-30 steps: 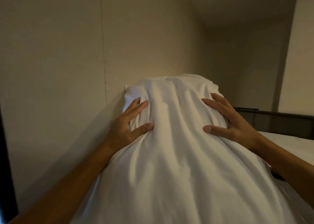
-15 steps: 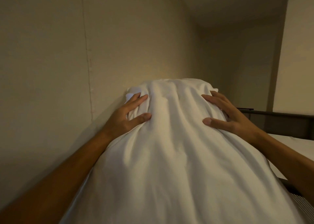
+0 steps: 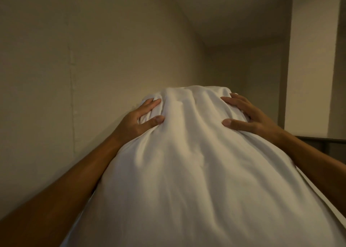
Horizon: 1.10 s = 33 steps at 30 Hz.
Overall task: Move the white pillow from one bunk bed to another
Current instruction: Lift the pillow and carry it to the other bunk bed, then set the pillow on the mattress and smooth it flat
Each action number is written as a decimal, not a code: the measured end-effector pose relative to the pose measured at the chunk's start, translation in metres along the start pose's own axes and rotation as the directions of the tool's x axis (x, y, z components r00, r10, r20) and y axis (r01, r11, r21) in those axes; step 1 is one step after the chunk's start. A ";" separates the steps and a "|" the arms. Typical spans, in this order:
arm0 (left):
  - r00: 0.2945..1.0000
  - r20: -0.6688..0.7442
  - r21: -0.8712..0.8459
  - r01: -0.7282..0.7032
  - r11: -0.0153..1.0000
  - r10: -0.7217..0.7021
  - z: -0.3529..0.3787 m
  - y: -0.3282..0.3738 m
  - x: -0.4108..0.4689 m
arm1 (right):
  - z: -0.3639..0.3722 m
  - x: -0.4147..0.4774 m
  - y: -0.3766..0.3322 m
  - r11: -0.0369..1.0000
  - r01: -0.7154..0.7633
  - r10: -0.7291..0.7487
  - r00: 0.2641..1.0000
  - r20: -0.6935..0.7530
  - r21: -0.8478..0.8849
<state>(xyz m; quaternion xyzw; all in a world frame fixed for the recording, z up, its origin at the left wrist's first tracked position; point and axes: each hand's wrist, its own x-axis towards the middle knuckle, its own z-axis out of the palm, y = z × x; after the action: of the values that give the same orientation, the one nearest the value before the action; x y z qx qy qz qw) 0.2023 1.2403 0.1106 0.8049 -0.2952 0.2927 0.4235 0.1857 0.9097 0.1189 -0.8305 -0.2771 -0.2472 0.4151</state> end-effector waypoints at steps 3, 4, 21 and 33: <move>1.000 0.025 -0.040 -0.009 0.999 0.010 0.005 -0.015 0.024 | 0.000 0.019 0.011 1.000 -0.025 0.025 0.999 -0.022 0.003; 0.999 0.035 -0.054 -0.010 0.998 0.011 0.007 -0.021 0.031 | 0.002 0.025 0.015 0.999 -0.036 0.036 0.999 -0.028 0.007; 0.966 0.230 -0.313 -0.038 0.949 0.115 0.033 -0.176 0.181 | 0.052 0.130 0.067 0.952 -0.297 0.270 0.928 -0.256 -0.072; 0.940 0.321 -0.374 0.015 0.927 0.114 0.093 -0.271 0.216 | 0.081 0.155 0.138 0.898 -0.411 0.355 0.887 -0.295 -0.156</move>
<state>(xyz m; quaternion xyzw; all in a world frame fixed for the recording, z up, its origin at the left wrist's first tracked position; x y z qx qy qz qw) 0.5597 1.2381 0.0846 0.7406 -0.4338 0.1001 0.5033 0.4048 0.9471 0.0991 -0.8691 -0.0219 -0.2949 0.3966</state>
